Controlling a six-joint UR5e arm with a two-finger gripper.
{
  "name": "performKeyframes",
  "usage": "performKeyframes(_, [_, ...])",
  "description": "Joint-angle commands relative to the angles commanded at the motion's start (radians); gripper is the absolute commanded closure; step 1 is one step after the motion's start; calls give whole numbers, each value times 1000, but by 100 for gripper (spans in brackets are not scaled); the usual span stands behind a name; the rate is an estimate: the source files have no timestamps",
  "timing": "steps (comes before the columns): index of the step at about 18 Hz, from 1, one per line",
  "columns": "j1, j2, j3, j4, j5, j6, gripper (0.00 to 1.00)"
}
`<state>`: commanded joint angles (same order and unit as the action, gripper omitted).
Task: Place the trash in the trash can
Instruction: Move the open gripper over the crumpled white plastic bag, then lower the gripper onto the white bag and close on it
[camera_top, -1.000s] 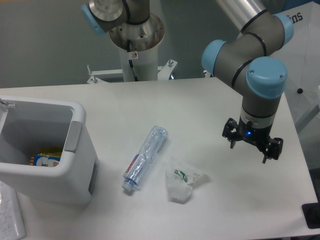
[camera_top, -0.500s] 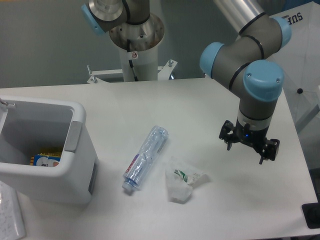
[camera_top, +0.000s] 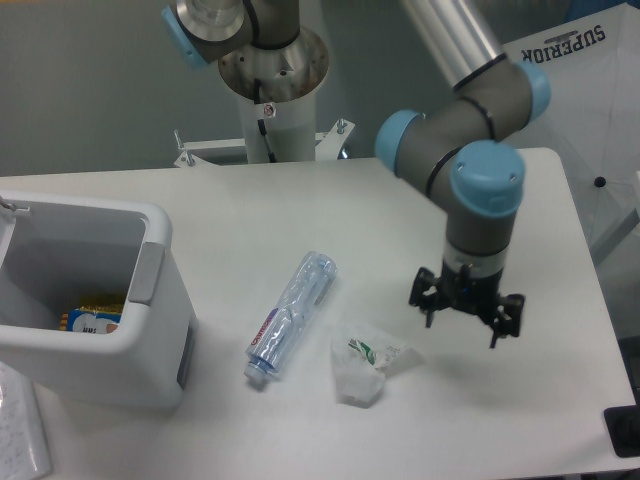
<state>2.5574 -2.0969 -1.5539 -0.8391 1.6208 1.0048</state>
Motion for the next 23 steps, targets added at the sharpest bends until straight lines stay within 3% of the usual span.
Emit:
performKeyframes(3, [-62,-22,-3,0,88,-21,0])
performKeyframes(15, [-134,-74,-15,-2,83,-110,0])
performKeyframes(20, [-154,-129,31,-9,87,-114,0])
performKeyframes(21, [-154,-129,31,-14,82,-114,4])
performKeyframes(22, [-154,-127,26,-18,82,-112,16])
performKeyframes(23, [-154,-123,18,-34,83,-112,56])
